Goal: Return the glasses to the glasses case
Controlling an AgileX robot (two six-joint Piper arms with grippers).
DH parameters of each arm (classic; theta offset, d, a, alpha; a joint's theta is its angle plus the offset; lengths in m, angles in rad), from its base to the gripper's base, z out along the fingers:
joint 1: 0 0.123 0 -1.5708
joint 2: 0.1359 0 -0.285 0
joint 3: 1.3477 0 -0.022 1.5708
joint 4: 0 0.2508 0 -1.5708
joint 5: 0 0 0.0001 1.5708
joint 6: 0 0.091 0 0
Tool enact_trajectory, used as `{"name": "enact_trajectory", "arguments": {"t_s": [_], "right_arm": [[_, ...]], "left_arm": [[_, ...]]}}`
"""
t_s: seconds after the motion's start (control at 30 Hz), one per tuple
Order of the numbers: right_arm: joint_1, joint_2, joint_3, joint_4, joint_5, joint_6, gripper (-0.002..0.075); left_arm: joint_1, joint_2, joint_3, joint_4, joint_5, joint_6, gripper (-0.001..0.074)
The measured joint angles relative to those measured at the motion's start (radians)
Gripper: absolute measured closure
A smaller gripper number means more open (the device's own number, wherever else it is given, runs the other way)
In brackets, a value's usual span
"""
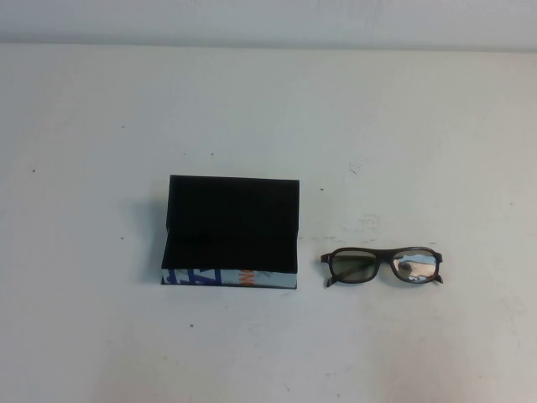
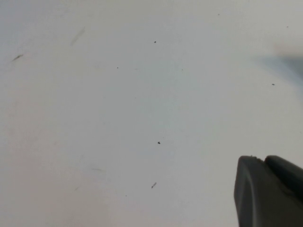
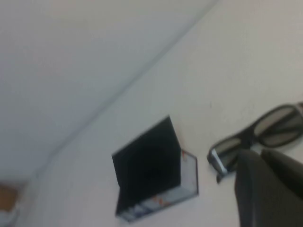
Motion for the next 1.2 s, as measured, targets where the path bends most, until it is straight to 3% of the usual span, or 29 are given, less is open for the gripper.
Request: {"name": "enact_trajectory", "arguments": {"t_s": [0.3, 0.6, 0.93, 1.2], "right_arm": [[0.000, 0.513, -0.360, -0.304, 0.412, -0.093, 0.0737], [0.014, 0.902, -0.627, -0.495, 0.538, -0.171, 0.0737], [0.322, 1.243, -0.851, -0.634, 0.581, -0.377, 0.0737], [0.416, 1.477, -1.127, -0.760, 0.648, -0.685, 0.0728]], "left_arm": [[0.000, 0.000, 0.000, 0.000, 0.000, 0.000, 0.0738], [0.000, 0.000, 0.000, 0.000, 0.000, 0.000, 0.0738], [0.000, 0.000, 0.000, 0.000, 0.000, 0.000, 0.0738], [0.000, 0.000, 0.000, 0.000, 0.000, 0.000, 0.0738]]}}
